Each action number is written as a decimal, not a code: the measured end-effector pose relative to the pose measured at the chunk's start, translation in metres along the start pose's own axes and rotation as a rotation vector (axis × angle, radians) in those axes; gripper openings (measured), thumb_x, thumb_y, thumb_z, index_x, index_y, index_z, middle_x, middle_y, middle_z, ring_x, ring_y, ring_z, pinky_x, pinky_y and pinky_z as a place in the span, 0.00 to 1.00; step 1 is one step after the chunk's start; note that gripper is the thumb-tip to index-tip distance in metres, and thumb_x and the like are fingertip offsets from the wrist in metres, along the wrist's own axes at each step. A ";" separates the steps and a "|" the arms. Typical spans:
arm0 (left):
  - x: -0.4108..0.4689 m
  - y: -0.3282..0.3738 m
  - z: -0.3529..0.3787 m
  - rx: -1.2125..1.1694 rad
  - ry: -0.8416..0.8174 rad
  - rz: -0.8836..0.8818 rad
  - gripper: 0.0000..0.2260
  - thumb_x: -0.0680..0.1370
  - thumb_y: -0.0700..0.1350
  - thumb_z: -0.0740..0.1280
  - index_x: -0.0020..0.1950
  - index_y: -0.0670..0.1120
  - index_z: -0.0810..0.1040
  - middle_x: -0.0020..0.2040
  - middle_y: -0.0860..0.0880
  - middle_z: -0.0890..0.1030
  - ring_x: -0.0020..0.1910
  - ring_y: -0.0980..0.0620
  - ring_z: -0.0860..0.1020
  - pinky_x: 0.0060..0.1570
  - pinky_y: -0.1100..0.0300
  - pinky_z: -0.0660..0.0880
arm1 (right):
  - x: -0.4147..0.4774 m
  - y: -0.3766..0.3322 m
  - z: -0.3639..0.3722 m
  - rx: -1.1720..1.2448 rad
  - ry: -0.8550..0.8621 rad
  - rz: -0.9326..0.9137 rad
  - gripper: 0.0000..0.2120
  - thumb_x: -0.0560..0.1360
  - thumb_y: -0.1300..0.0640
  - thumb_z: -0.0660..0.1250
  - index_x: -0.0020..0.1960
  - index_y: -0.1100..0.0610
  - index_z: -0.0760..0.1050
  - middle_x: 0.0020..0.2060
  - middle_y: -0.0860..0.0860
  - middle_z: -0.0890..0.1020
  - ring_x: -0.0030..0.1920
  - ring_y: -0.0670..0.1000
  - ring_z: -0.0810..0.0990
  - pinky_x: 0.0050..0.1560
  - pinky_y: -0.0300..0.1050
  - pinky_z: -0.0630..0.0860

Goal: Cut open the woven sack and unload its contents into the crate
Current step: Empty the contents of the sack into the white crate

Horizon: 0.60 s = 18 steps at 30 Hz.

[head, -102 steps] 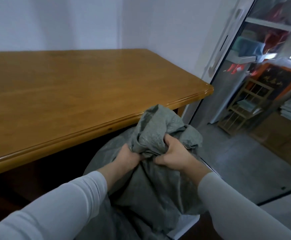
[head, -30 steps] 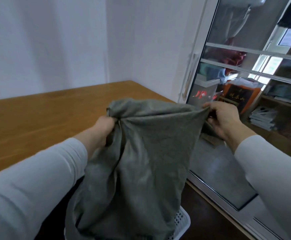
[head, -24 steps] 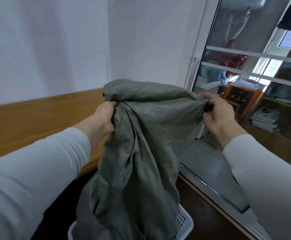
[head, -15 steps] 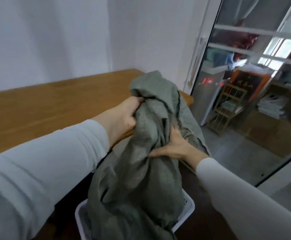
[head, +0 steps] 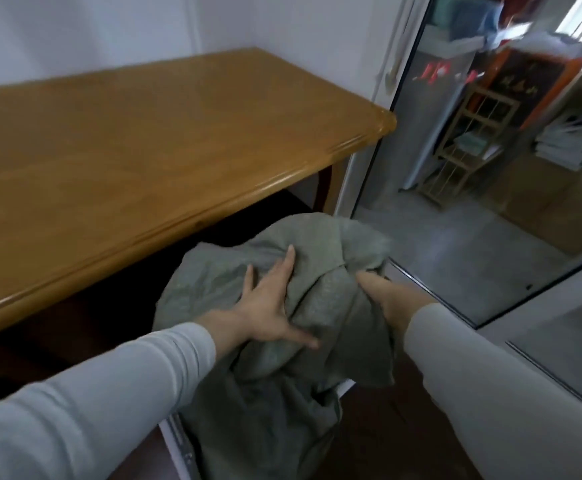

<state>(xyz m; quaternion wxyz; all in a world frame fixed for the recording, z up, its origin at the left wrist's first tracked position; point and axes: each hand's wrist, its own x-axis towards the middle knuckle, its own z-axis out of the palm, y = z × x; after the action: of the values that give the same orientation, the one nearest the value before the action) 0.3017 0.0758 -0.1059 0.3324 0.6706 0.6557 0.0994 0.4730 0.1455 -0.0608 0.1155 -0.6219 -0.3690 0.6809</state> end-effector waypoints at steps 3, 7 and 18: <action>0.017 0.000 0.018 -0.140 0.054 -0.010 0.35 0.72 0.54 0.69 0.75 0.56 0.57 0.71 0.49 0.70 0.75 0.48 0.61 0.75 0.53 0.45 | 0.016 0.018 0.001 -0.165 -0.044 0.129 0.17 0.79 0.46 0.58 0.45 0.59 0.74 0.39 0.54 0.78 0.40 0.54 0.75 0.42 0.47 0.73; 0.026 -0.004 0.022 -0.212 0.008 -0.243 0.08 0.76 0.48 0.65 0.53 0.48 0.77 0.54 0.45 0.80 0.58 0.43 0.76 0.57 0.56 0.71 | 0.026 0.009 -0.005 -0.322 0.107 0.055 0.29 0.72 0.37 0.64 0.61 0.59 0.73 0.57 0.57 0.78 0.54 0.57 0.78 0.50 0.48 0.76; 0.018 -0.017 -0.002 -0.801 -0.273 -0.458 0.08 0.74 0.38 0.65 0.50 0.47 0.78 0.35 0.45 0.81 0.35 0.49 0.80 0.39 0.59 0.76 | 0.057 0.076 0.042 -1.478 0.152 -0.690 0.44 0.68 0.41 0.66 0.76 0.43 0.44 0.72 0.51 0.65 0.73 0.56 0.62 0.70 0.70 0.51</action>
<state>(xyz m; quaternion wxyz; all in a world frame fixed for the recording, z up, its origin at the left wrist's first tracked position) 0.2887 0.0915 -0.1201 0.6610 0.3352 0.6469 0.1793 0.4457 0.1126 -0.1554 -0.0964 -0.4337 -0.8842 0.1441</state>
